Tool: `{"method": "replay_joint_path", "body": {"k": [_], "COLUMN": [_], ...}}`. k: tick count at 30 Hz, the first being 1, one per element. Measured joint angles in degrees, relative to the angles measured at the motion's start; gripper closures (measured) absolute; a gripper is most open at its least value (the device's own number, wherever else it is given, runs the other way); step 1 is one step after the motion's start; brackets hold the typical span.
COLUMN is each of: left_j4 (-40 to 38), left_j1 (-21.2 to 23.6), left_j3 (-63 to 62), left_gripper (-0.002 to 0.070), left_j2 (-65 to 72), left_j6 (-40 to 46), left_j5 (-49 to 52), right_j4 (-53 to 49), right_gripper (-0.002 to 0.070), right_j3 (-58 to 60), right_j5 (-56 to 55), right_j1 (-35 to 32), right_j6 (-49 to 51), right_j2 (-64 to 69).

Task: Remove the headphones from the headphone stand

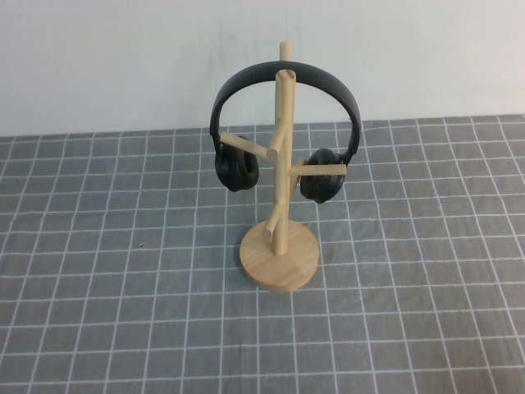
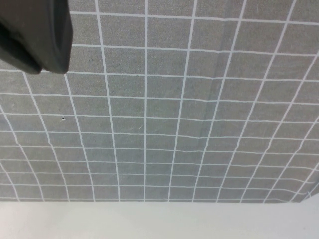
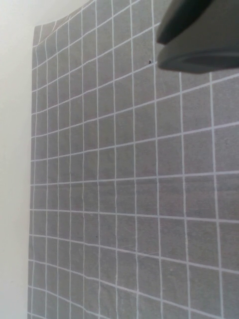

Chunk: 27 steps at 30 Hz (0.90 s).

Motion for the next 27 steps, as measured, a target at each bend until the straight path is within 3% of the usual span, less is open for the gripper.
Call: {"method": "replay_joint_path", "body": {"k": [14, 20, 27], "left_j4": [0.0, 0.0, 0.2], "left_j1": [0.0, 0.0, 0.0], "left_j3": [0.2, 0.3, 0.3], "left_gripper": [0.0681, 0.0681, 0.0681], "left_j2": [0.0, 0.0, 0.0], "left_j6": [0.0, 0.0, -0.4], "left_j5": [-2.8, -15.0, -35.9], "right_j4": [0.0, 0.0, 0.0], "right_gripper": [0.0682, 0.0682, 0.0682], "right_j3": [0.0, 0.0, 0.0], "right_j5": [0.0, 0.0, 0.0], "right_j1": [0.0, 0.0, 0.0], "right_j6": [0.0, 0.0, 0.0], "right_j2": [0.0, 0.0, 0.0]}}
